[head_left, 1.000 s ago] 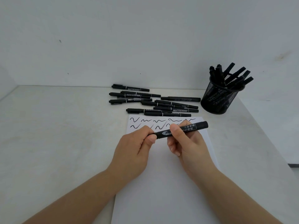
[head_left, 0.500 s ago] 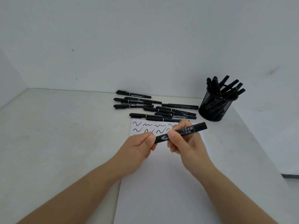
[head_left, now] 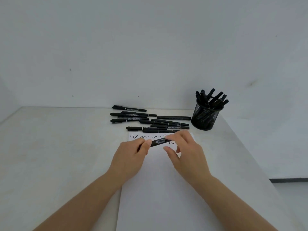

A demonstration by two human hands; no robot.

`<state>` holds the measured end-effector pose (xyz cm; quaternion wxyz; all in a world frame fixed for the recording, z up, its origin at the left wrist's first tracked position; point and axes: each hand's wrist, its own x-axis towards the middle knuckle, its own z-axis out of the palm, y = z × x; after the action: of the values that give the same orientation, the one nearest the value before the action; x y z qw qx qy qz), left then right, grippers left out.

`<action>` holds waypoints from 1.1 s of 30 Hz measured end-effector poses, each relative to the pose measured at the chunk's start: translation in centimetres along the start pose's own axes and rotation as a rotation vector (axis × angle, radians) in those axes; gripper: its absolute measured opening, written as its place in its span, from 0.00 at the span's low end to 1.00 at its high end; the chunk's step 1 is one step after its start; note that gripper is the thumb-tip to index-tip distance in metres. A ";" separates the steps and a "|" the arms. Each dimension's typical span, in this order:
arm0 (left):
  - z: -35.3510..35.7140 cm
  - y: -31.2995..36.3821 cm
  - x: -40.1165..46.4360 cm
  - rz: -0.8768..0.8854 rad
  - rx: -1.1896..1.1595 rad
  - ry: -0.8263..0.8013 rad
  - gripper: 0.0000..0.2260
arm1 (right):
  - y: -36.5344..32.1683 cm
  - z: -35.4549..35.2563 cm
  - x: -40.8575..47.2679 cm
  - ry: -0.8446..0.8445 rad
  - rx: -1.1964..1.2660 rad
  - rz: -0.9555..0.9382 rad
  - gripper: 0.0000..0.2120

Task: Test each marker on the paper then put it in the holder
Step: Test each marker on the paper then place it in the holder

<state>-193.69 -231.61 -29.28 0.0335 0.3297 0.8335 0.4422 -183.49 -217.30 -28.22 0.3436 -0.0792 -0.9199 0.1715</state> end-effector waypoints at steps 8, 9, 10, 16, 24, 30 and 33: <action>-0.3 2.3 0.4 0.192 0.015 -0.033 0.20 | 1.0 -1.5 2.4 -0.103 -0.231 -0.341 0.04; -0.6 2.4 0.7 0.207 0.034 -0.029 0.21 | 1.3 -1.8 2.9 -0.111 -0.203 -0.319 0.04; -1.0 2.3 1.1 0.216 0.062 -0.023 0.22 | 1.6 -2.2 3.5 -0.109 -0.162 -0.275 0.05; -2.4 -0.2 6.0 0.141 0.415 -0.014 0.13 | 5.2 -6.0 8.5 0.186 0.122 0.229 0.07; -2.8 -4.0 9.3 0.052 0.672 -0.193 0.13 | 8.9 -7.5 11.2 0.409 0.274 0.394 0.24; -1.7 -4.4 9.8 0.047 0.642 -0.191 0.10 | 10.3 -5.9 11.1 0.316 0.183 0.387 0.25; -1.2 -4.4 10.0 0.074 0.633 -0.162 0.09 | 10.9 -4.7 10.7 0.181 0.083 0.369 0.19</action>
<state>-204.22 -228.41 -29.58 -0.0203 0.3878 0.9117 0.1342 -188.12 -203.15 -22.52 0.3904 -0.2475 -0.8474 0.2614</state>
